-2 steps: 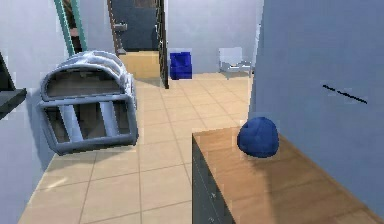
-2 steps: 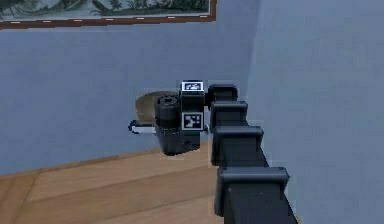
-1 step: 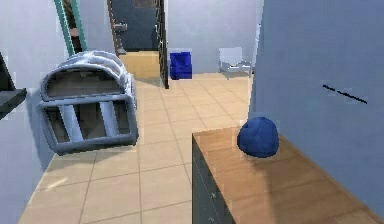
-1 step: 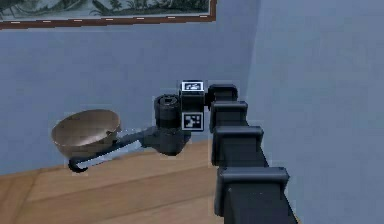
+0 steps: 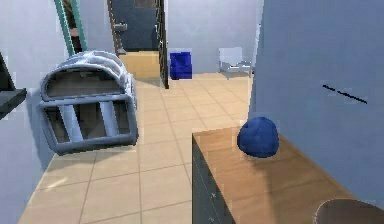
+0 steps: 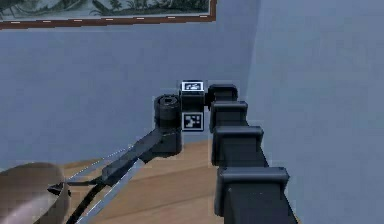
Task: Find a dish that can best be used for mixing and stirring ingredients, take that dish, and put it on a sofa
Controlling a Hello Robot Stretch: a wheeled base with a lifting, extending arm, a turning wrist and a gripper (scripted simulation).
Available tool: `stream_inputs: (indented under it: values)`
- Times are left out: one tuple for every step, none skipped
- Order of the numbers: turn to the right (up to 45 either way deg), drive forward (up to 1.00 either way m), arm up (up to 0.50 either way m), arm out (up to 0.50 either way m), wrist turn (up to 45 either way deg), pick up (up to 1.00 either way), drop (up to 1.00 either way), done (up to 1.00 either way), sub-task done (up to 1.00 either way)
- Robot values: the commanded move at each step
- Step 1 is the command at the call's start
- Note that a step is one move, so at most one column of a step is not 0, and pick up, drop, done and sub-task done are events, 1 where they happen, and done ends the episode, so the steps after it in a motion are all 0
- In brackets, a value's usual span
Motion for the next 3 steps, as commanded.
stream_inputs:
  values:
    - [0.0,0.0,0.0,0.0,-18.0,0.0,0.0,0.0,0.0]
    - [0.0,0.0,0.0,-0.16,0.0,0.0,0.0,0.0,0.0]
    - [-21.0,0.0,0.0,0.0,0.0,0.0,0.0,0.0,0.0]
